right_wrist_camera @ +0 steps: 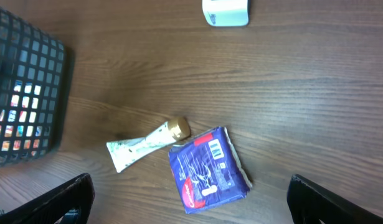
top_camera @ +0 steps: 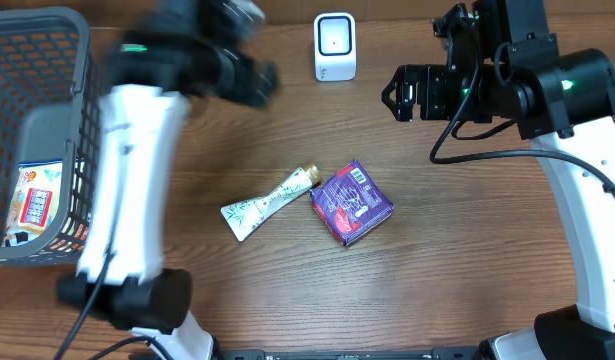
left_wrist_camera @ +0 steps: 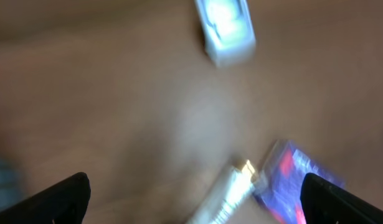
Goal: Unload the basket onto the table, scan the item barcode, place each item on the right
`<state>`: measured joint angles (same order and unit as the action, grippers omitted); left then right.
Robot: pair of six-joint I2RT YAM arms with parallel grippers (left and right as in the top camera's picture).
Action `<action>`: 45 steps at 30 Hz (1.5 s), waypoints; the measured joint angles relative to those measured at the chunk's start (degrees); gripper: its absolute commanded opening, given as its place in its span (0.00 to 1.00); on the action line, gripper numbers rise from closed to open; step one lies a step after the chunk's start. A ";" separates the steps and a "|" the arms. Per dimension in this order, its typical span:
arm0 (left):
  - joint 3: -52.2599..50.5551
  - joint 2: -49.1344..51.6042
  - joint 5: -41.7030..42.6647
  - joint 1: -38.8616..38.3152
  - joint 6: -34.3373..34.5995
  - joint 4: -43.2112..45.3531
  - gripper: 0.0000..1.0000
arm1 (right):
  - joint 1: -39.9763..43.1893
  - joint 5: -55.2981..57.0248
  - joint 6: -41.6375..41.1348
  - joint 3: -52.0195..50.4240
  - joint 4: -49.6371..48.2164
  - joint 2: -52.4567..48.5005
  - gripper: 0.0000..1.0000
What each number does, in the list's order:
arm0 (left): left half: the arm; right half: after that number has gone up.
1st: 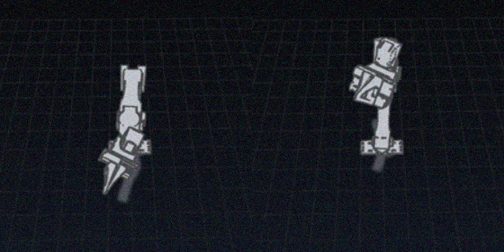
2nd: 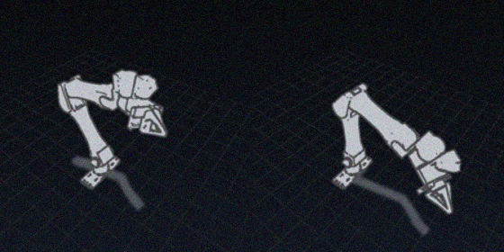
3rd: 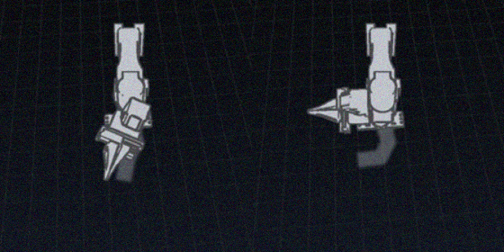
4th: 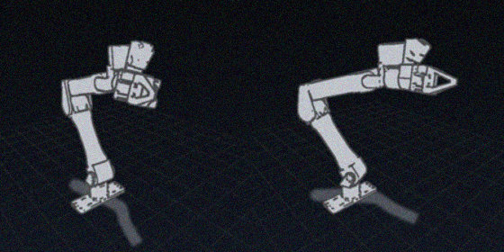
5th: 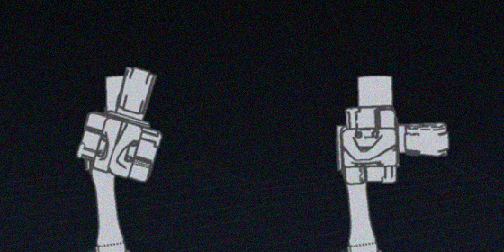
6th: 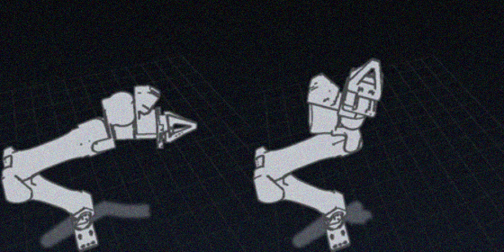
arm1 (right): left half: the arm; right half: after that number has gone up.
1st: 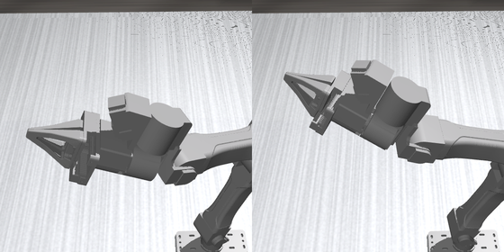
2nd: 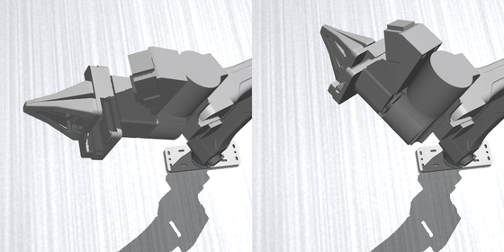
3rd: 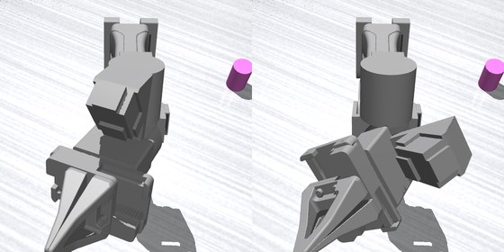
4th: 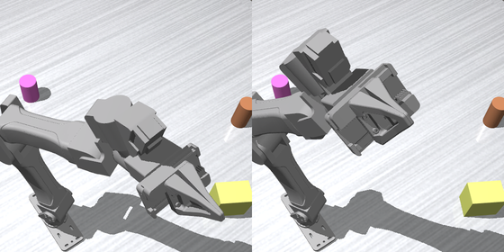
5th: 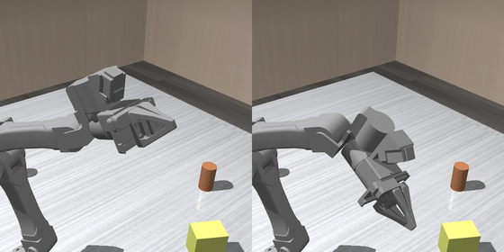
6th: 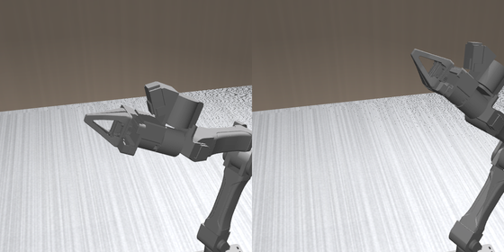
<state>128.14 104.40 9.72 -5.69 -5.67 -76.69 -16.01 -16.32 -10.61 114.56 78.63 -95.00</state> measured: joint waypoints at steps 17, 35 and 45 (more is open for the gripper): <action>18.45 3.41 -2.47 49.16 20.94 -7.56 0.99 | 0.00 0.00 0.33 -0.02 1.51 0.00 1.00; 6.47 12.74 -0.13 50.10 -19.28 -9.07 1.00 | 0.00 2.45 3.21 0.00 -2.93 0.00 1.00; -2.19 12.79 -3.15 50.51 -21.40 -0.92 1.00 | 0.00 2.73 3.15 0.00 -2.58 -3.15 1.00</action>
<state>125.95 117.19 6.57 44.82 -27.07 -77.60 -16.01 -13.58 -7.46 114.56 76.05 -98.15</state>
